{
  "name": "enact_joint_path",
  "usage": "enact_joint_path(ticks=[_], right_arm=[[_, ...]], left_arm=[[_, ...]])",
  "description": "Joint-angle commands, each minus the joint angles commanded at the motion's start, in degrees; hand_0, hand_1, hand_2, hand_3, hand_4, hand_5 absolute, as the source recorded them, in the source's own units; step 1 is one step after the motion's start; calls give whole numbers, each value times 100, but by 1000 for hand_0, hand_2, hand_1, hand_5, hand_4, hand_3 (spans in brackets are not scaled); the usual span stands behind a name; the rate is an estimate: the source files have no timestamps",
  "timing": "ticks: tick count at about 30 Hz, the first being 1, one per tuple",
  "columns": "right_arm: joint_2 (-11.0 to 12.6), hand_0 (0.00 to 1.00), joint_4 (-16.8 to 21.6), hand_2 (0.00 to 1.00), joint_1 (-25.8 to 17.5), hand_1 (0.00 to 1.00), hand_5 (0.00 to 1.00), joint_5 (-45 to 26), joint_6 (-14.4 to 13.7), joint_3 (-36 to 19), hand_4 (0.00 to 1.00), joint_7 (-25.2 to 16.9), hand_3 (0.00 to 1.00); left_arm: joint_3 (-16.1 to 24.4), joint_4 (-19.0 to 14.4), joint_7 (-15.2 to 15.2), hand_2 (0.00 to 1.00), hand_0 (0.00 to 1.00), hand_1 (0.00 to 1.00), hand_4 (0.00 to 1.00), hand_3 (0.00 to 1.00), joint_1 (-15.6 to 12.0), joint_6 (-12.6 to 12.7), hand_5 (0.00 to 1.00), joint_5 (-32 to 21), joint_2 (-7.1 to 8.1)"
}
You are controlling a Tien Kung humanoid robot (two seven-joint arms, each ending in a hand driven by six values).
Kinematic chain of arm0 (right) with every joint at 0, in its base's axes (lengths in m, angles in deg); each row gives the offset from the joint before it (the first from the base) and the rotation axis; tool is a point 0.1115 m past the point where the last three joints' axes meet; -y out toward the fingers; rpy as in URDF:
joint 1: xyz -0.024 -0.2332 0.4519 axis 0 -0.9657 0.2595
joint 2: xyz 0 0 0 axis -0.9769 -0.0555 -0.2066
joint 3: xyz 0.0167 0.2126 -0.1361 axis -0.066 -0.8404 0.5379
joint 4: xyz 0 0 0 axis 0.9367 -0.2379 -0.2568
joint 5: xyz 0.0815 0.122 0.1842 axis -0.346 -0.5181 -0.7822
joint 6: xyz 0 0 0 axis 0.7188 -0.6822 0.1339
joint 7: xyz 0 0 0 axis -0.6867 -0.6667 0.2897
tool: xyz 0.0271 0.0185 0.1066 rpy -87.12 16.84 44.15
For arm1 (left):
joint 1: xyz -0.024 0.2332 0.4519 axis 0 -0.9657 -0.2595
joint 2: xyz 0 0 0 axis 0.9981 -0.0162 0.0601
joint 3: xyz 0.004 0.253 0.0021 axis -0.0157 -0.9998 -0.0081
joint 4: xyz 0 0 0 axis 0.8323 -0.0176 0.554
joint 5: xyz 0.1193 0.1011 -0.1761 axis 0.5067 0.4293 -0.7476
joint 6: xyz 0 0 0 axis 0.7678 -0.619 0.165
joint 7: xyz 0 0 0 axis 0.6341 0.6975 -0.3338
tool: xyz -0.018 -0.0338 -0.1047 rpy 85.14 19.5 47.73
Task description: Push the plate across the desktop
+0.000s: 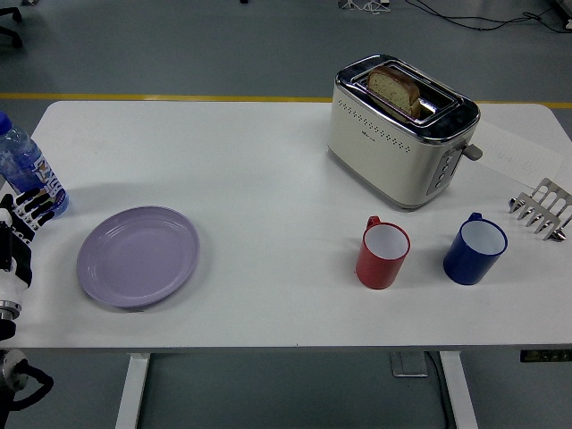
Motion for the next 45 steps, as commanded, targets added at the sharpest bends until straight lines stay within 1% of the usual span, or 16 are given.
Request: enact_joint_path(ticks=[2, 4, 5, 8, 12, 14, 23, 30, 32, 36, 42, 45], right_arm=[[-4, 530, 0, 599, 1, 500, 198, -2, 1, 6, 249, 2, 550], [-7, 530, 0, 599, 1, 500, 198, -2, 2, 5, 249, 4, 550], [-9, 530, 0, 599, 3, 499, 198, 10, 5, 0, 249, 6, 550], [-13, 530, 0, 599, 8, 499, 198, 22, 9, 3, 249, 6, 550], [-18, 529, 0, 599, 11, 500, 197, 32, 14, 2, 248, 9, 550], [-19, 529, 0, 599, 11, 500, 197, 41, 15, -1, 248, 11, 550], [-32, 530, 0, 599, 26, 500, 197, 76, 25, -10, 248, 16, 551], [-40, 530, 0, 599, 33, 500, 198, 103, 30, -21, 248, 19, 550], [-42, 530, 0, 599, 33, 500, 198, 97, 29, -16, 248, 19, 550], [-46, 529, 0, 599, 35, 500, 197, 93, 29, -12, 248, 19, 550], [-52, 529, 0, 599, 29, 500, 197, 91, 29, -3, 249, 21, 550], [-55, 529, 0, 599, 26, 500, 197, 86, 29, 0, 249, 23, 550]], left_arm=[[-66, 98, -222, 896, 864, 882, 515, 788, 14, 172, 998, 66, -25], [-139, 164, -332, 896, 864, 882, 515, 788, 32, 287, 998, 145, -40], [-183, 194, -332, 922, 885, 900, 514, 816, 43, 321, 998, 196, -42], [-345, 276, -332, 922, 885, 900, 514, 816, 86, 358, 998, 253, -44], [-541, 357, -332, 926, 888, 903, 508, 816, 140, 379, 998, 188, -89], [-572, 369, -332, 926, 888, 903, 508, 816, 147, 379, 998, 172, -101], [-622, 544, -332, 928, 884, 900, 509, 826, 256, 406, 998, 124, -377], [-709, 582, -332, 929, 884, 896, 496, 825, 307, 423, 998, -1, -472], [-749, 575, -332, 929, 884, 896, 496, 825, 315, 423, 998, -63, -493], [-857, 551, -332, 929, 880, 895, 487, 819, 327, 412, 998, -203, -482], [-1138, 450, -332, 930, 879, 893, 490, 819, 348, 393, 998, -646, -466], [-1203, 421, -332, 930, 879, 893, 490, 819, 351, 391, 998, -746, -467]])
